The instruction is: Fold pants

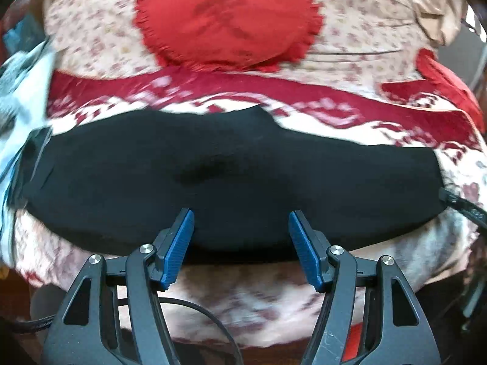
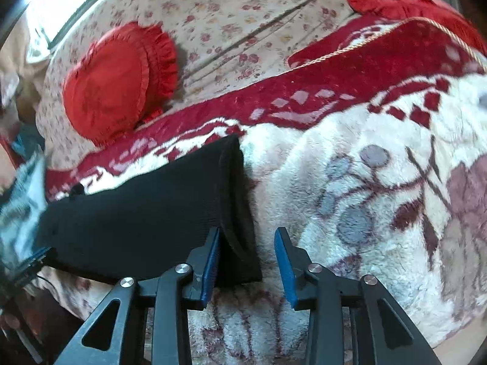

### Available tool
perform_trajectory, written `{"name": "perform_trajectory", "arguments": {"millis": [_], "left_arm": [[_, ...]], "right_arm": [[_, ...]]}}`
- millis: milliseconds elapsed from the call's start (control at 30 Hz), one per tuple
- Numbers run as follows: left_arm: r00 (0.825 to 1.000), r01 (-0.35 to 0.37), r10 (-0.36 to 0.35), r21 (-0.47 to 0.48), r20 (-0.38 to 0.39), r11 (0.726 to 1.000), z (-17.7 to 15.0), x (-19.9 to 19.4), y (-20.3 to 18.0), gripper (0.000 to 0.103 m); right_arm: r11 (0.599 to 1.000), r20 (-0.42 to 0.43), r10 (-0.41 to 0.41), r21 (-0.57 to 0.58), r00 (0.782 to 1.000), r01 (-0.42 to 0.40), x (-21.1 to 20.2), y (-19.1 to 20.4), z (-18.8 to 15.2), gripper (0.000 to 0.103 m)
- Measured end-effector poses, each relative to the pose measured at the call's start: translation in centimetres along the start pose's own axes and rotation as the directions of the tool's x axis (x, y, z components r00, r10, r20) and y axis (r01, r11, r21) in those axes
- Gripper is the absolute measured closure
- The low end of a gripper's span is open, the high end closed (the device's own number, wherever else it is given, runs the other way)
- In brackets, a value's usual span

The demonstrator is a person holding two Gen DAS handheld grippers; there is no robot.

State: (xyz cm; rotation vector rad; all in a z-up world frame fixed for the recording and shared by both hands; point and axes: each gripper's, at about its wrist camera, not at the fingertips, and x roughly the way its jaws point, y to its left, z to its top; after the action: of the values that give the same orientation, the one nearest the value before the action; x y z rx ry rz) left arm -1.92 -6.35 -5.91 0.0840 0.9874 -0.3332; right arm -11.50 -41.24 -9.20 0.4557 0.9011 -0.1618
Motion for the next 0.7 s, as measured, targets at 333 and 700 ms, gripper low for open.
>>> {"name": "perform_trajectory", "arguments": {"millis": [333,700], "left_arm": [[0.979,0.188,-0.16,0.269,-0.124,0.944,6.1,4.2,-14.8,0.039],[0.951,0.28,-0.182,0.451,-0.249,0.847,9.3,10.3,-26.2,0.039]], "right_arm": [[0.978,0.035,0.17,0.113,0.985,-0.173,-0.6,-2.1,-2.5,0.065],[0.951,0.074,0.272,0.134,0.959,-0.28,-0.7,-2.2,-3.5,0.06]]}}
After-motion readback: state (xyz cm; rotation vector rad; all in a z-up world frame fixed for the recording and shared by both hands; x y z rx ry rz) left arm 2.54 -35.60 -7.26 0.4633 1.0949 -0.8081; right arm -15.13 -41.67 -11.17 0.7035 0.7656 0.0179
